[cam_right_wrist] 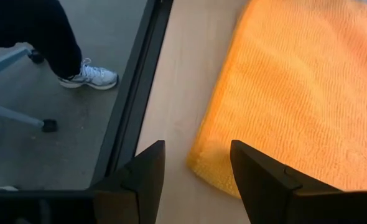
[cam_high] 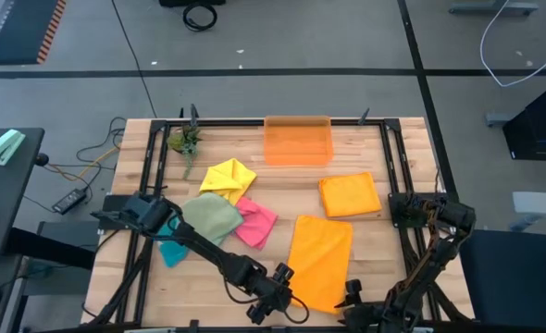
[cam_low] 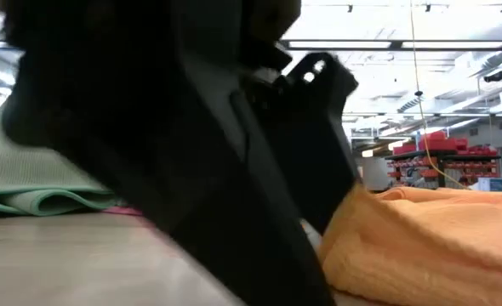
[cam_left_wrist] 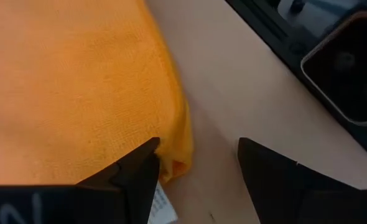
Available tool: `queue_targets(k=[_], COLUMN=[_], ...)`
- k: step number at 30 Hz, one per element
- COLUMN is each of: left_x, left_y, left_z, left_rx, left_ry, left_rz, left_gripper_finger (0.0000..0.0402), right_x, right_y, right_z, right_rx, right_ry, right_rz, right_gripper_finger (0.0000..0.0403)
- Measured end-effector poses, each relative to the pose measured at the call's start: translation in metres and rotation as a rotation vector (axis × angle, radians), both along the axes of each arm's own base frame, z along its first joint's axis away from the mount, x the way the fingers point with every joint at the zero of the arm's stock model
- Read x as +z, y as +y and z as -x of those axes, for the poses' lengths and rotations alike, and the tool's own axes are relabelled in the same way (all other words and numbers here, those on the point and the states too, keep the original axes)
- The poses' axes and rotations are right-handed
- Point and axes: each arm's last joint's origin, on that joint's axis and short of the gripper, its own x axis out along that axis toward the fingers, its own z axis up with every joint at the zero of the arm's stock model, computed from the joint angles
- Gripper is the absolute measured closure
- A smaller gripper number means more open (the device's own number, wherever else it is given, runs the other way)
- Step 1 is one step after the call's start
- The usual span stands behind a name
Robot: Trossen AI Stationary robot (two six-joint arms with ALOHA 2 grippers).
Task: Fold microfiber towels
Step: Fold the left orange microfiber cloth
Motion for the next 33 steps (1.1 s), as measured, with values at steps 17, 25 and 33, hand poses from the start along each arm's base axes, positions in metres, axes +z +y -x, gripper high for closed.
queue_targets(k=[17, 25, 33], left_x=[-0.004, -0.005, -0.005], left_y=[0.019, 0.021, 0.022], left_z=[-0.01, -0.01, -0.009], left_rx=[0.096, 0.119, 0.119], left_ry=[0.052, 0.067, 0.08], left_rz=[0.063, 0.06, 0.054], left_gripper_finger=[0.0251, 0.0308, 0.0345], right_x=[-0.012, 0.001, 0.004], right_y=[0.0, -0.003, -0.008], right_z=[-0.012, -0.009, -0.006], right_rx=[-0.054, -0.039, -0.058], right_ry=[0.054, 0.064, 0.1], right_rz=[-0.101, -0.099, -0.078], right_gripper_finger=[0.0213, 0.0213, 0.0224])
